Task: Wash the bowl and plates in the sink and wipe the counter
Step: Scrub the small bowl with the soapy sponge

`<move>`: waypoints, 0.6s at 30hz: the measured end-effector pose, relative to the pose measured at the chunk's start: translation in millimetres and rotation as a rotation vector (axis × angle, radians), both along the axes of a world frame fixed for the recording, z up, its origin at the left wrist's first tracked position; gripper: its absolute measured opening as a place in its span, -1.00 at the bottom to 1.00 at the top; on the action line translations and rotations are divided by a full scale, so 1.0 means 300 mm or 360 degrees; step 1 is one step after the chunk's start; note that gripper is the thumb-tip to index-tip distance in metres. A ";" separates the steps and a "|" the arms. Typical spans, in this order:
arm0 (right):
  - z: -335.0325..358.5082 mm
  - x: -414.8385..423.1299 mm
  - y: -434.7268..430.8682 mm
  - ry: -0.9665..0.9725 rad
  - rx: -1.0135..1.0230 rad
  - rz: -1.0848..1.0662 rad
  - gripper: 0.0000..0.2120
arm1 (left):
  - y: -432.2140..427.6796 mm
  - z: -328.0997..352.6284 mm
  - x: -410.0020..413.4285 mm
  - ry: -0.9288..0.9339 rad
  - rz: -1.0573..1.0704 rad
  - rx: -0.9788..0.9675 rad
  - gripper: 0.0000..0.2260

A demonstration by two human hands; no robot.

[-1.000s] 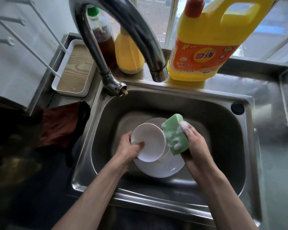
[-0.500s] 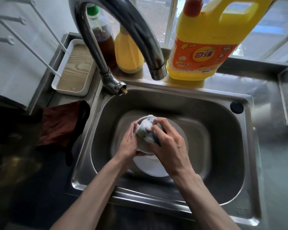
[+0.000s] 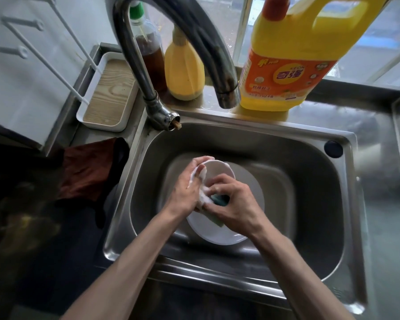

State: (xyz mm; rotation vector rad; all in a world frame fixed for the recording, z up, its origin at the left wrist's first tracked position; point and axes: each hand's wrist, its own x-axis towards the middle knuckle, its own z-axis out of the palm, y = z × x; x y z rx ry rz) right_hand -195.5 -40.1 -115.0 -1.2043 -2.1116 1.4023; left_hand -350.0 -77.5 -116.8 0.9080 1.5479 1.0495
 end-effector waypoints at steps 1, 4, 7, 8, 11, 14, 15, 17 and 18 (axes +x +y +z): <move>0.005 0.015 0.016 -0.0096 0.0006 0.0130 -0.80 | -0.001 -0.006 -0.011 0.0009 -0.0022 -0.0038 -0.69; 0.017 0.022 0.029 -0.0545 0.0469 0.0409 -0.88 | 0.000 -0.011 -0.025 0.0053 -0.0077 -0.0139 -0.75; 0.009 0.018 -0.004 -0.0785 0.1069 0.0318 -0.87 | 0.009 -0.024 -0.028 0.0087 -0.0144 -0.0207 -0.75; 0.004 0.019 -0.016 -0.0799 0.1123 0.0256 -0.83 | 0.012 -0.016 -0.030 0.0091 -0.0183 -0.0227 -0.75; -0.011 0.039 -0.021 -0.0648 0.1145 0.0180 -0.77 | 0.028 0.003 -0.038 0.0114 -0.0294 -0.0304 -0.75; -0.034 0.055 -0.009 -0.0457 0.1183 0.0270 -0.78 | 0.028 0.013 -0.043 0.0092 -0.0358 -0.0395 -0.69; -0.041 0.057 -0.006 -0.0427 0.1205 0.0274 -0.80 | 0.025 0.012 -0.044 0.0065 -0.0349 -0.0397 -0.68; -0.049 0.056 -0.011 -0.0445 0.1272 0.0206 -0.84 | 0.021 0.018 -0.040 0.0076 -0.0324 -0.0361 -0.71; -0.051 0.054 -0.017 -0.0488 0.1275 0.0147 -0.85 | 0.021 0.019 -0.031 0.0103 -0.0291 -0.0348 -0.70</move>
